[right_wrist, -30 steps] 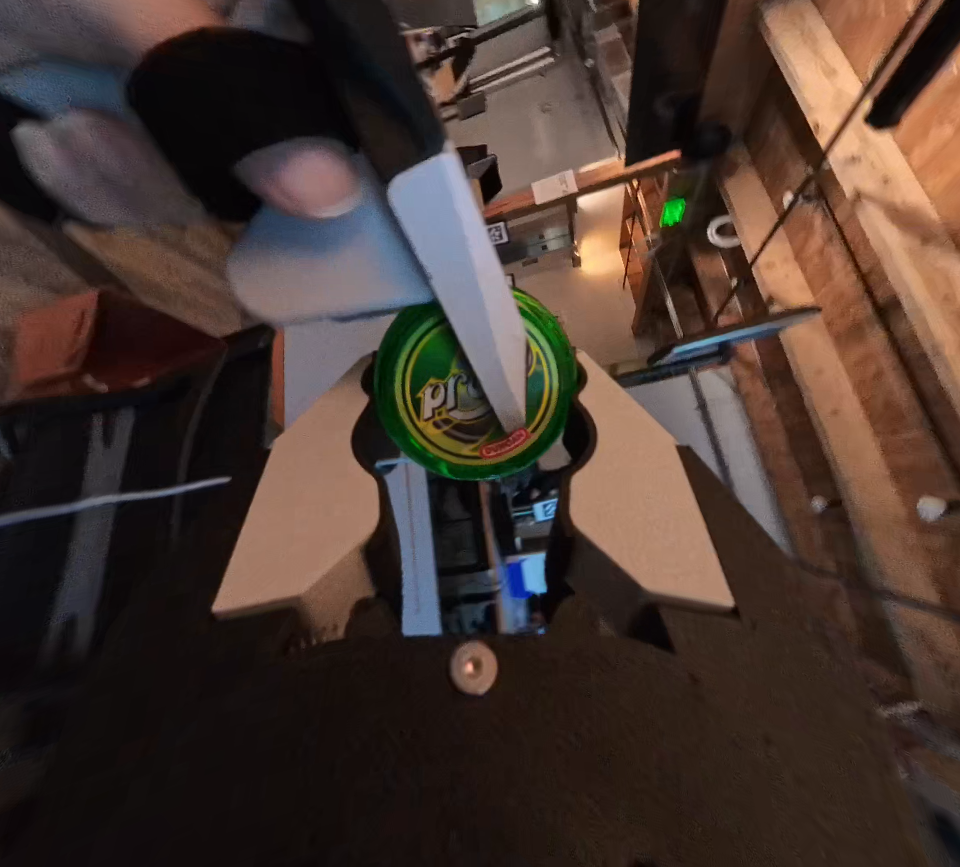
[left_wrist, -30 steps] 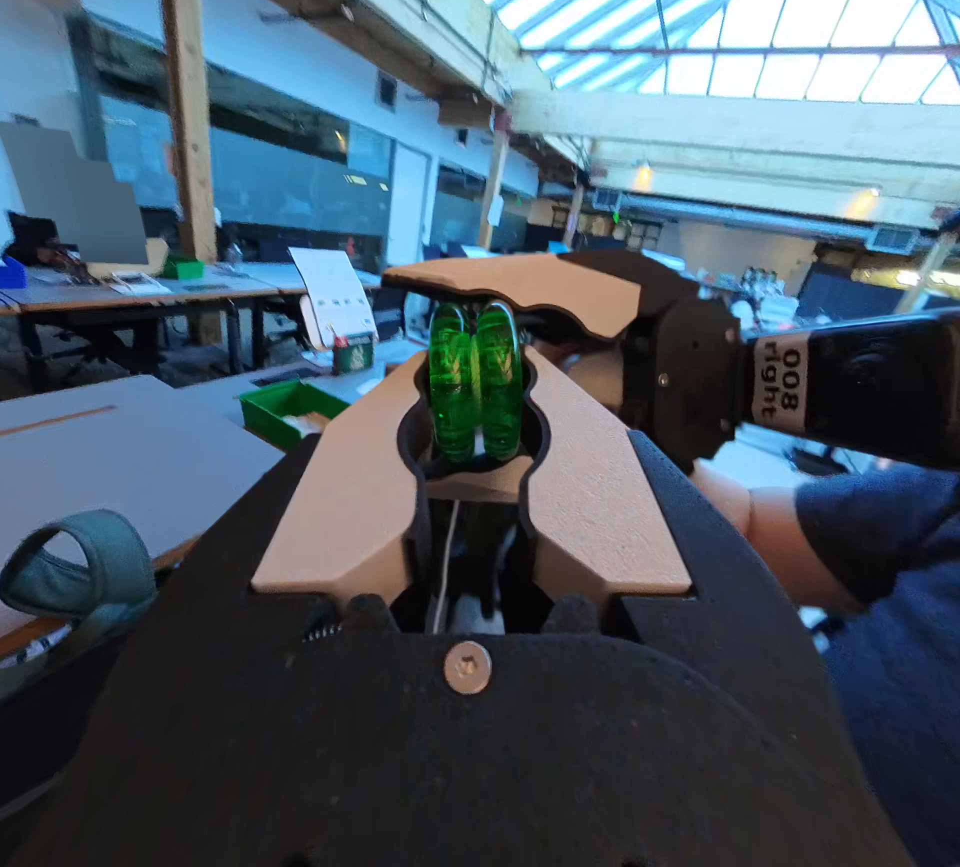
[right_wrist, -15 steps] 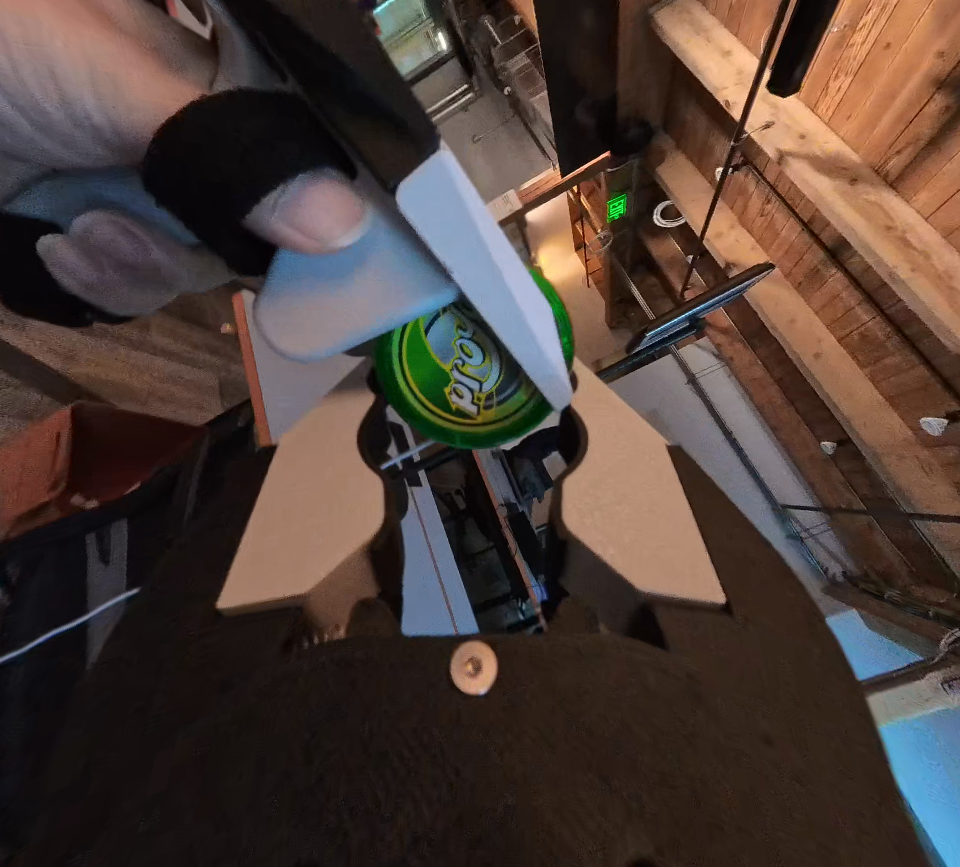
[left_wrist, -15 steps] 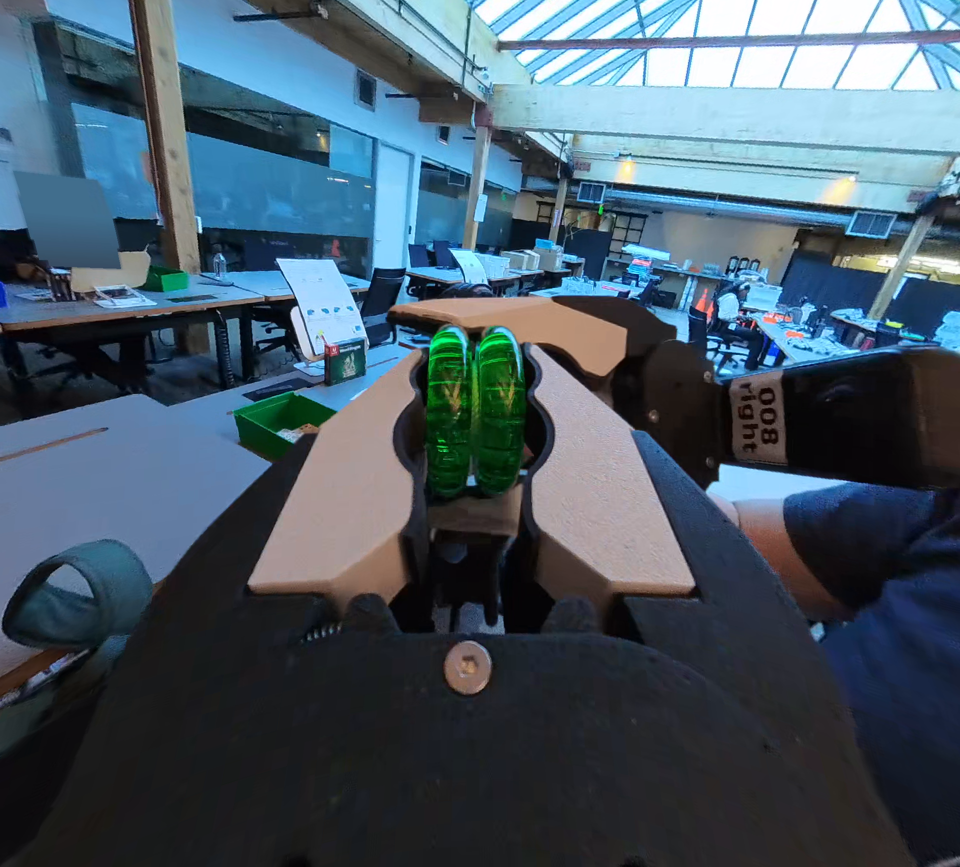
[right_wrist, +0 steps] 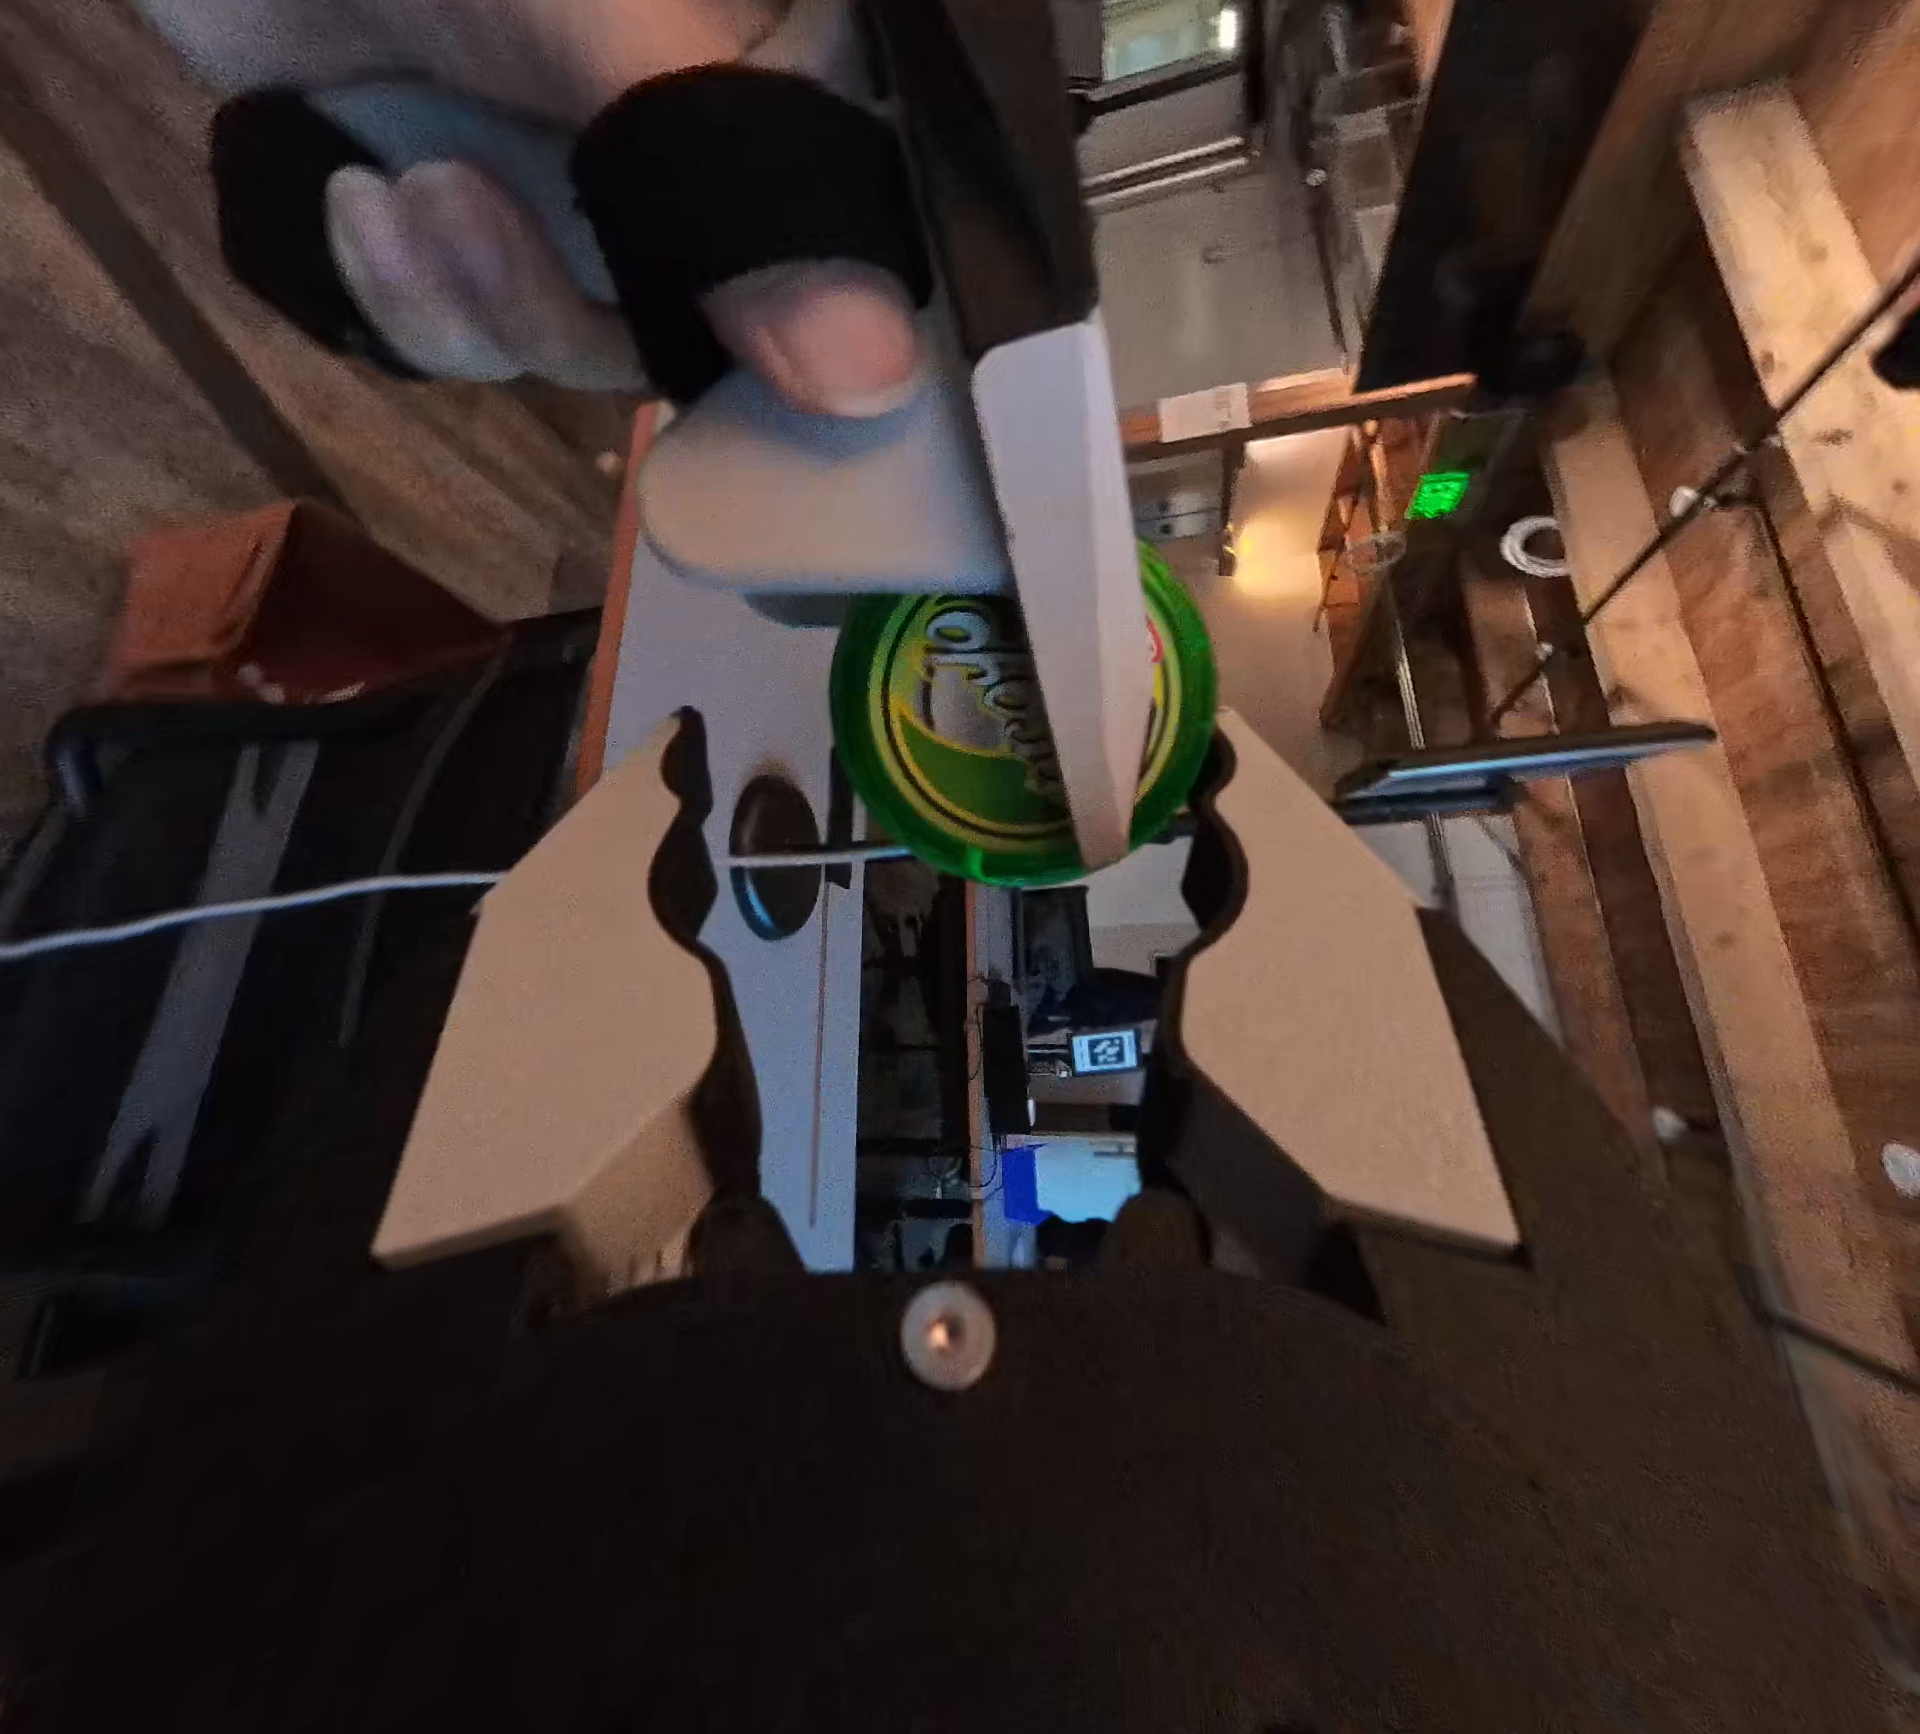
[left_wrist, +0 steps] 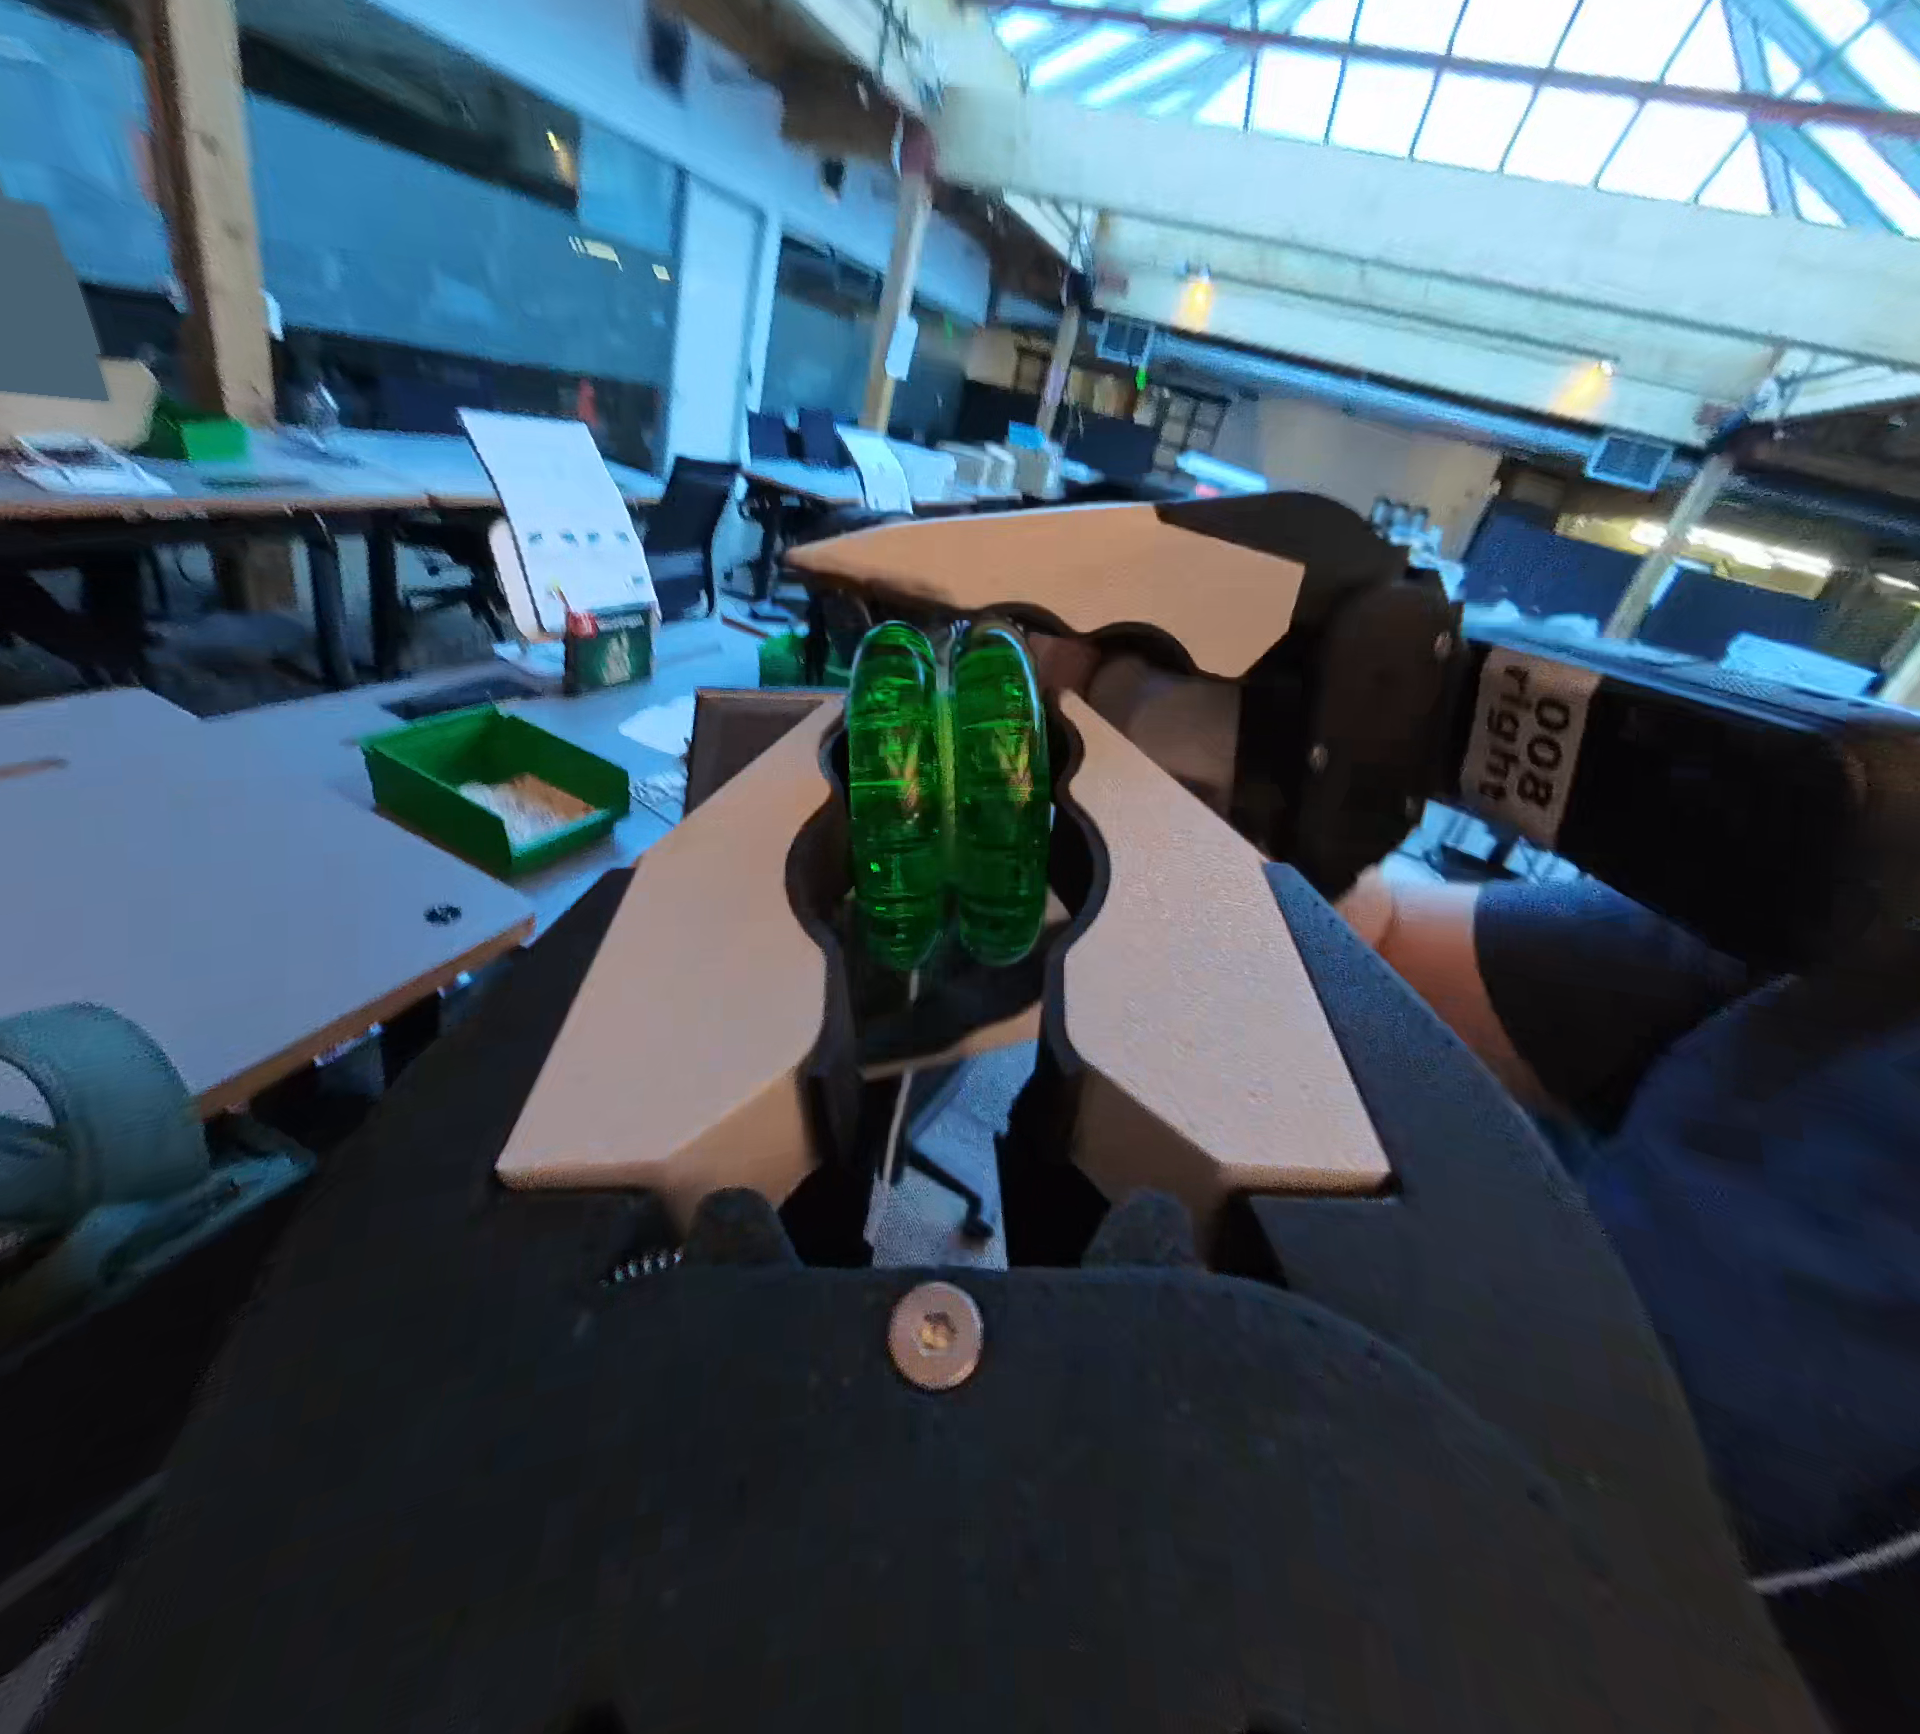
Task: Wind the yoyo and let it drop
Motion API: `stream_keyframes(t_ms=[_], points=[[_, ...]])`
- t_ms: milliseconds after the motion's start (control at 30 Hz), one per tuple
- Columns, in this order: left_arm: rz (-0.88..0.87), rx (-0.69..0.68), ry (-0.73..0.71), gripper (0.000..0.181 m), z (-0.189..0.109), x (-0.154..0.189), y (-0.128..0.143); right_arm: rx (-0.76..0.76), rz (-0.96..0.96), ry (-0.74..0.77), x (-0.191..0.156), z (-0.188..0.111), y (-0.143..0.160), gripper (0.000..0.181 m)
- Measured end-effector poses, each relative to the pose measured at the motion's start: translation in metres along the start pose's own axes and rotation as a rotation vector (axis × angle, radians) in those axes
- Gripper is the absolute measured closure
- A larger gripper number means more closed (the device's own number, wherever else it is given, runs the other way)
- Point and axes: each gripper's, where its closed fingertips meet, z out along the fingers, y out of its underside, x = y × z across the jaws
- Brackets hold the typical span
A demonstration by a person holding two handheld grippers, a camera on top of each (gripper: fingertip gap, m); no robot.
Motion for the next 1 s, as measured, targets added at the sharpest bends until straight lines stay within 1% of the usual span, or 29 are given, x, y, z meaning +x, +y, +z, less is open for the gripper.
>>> stream_keyframes(t_ms=[33,67,100,133,167,200,267,333,367,400,433,467,500,533,567,600,633,700,733,767,833,900,967,1000], points=[[0.019,0.002,-0.010,0.148,0.000,0.001,0.001,0.009,0.051,0.055,0.002,0.001,-0.004,0.093],[0.042,-0.010,-0.023,0.148,0.003,0.002,0.005,0.025,0.094,0.104,0.005,0.001,-0.008,0.103],[0.079,-0.021,-0.053,0.149,0.005,0.001,0.007,0.010,0.116,0.122,0.004,0.001,-0.007,0.103],[0.129,-0.029,-0.098,0.149,0.006,-0.003,0.009,-0.009,0.132,0.145,0.005,0.003,-0.004,0.108],[0.171,-0.055,-0.127,0.149,0.007,-0.005,0.013,-0.027,0.108,0.147,0.006,0.002,-0.001,0.118],[0.184,-0.090,-0.133,0.149,0.007,-0.005,0.018,-0.024,0.055,0.089,0.002,0.002,0.001,0.118],[0.139,-0.142,-0.080,0.148,0.008,-0.001,0.023,-0.008,-0.104,-0.022,-0.005,-0.003,0.004,0.118],[0.065,-0.179,0.015,0.150,0.008,0.007,0.025,0.054,-0.370,-0.084,-0.010,-0.010,0.000,0.118],[0.024,-0.214,0.055,0.148,0.009,0.011,0.027,0.074,-0.501,-0.129,-0.015,-0.013,0.000,0.118],[-0.004,-0.242,0.078,0.146,0.009,0.012,0.029,0.067,-0.578,-0.164,-0.018,-0.014,0.001,0.118],[-0.013,-0.278,0.090,0.146,0.008,0.012,0.032,0.047,-0.603,-0.204,-0.021,-0.013,0.003,0.117],[-0.002,-0.309,0.091,0.149,0.008,0.011,0.034,0.037,-0.580,-0.229,-0.024,-0.012,0.002,0.117],[0.024,-0.309,0.071,0.151,0.007,0.008,0.033,0.009,-0.513,-0.197,-0.019,-0.008,0.001,0.111],[0.055,-0.281,0.042,0.152,0.006,0.006,0.028,-0.053,-0.418,-0.126,-0.007,-0.003,0.007,0.100],[0.078,-0.238,0.015,0.153,0.006,0.004,0.023,-0.114,-0.294,-0.047,0.005,0.000,0.014,0.086],[0.093,-0.183,-0.003,0.153,0.005,0.004,0.016,-0.141,-0.144,-0.001,0.010,0.001,0.021,0.082],[0.099,-0.123,-0.019,0.153,0.003,0.004,0.010,-0.118,0.007,0.021,0.009,0.002,0.020,0.082],[0.114,-0.019,-0.071,0.154,0.000,0.000,-0.001,0.005,0.226,0.059,0.004,0.000,0.005,0.086],[0.122,0.010,-0.093,0.154,-0.001,-0.002,-0.003,0.047,0.293,0.123,0.010,-0.003,-0.001,0.097],[0.129,0.035,-0.097,0.154,0.000,-0.001,-0.004,0.075,0.321,0.191,0.018,-0.006,-0.006,0.113],[0.138,0.095,-0.100,0.153,0.001,0.003,-0.007,0.076,0.270,0.224,0.023,-0.007,-0.009,0.116],[0.129,0.089,-0.130,0.153,0.001,-0.002,-0.005,0.035,0.188,0.131,0.019,-0.004,-0.005,0.116],[0.091,0.043,-0.099,0.152,0.001,-0.001,-0.001,0.024,-0.014,0.034,0.014,-0.006,-0.004,0.116],[0.072,-0.009,-0.060,0.153,0.003,0.002,0.005,0.050,-0.211,-0.003,0.008,-0.009,-0.007,0.113]])
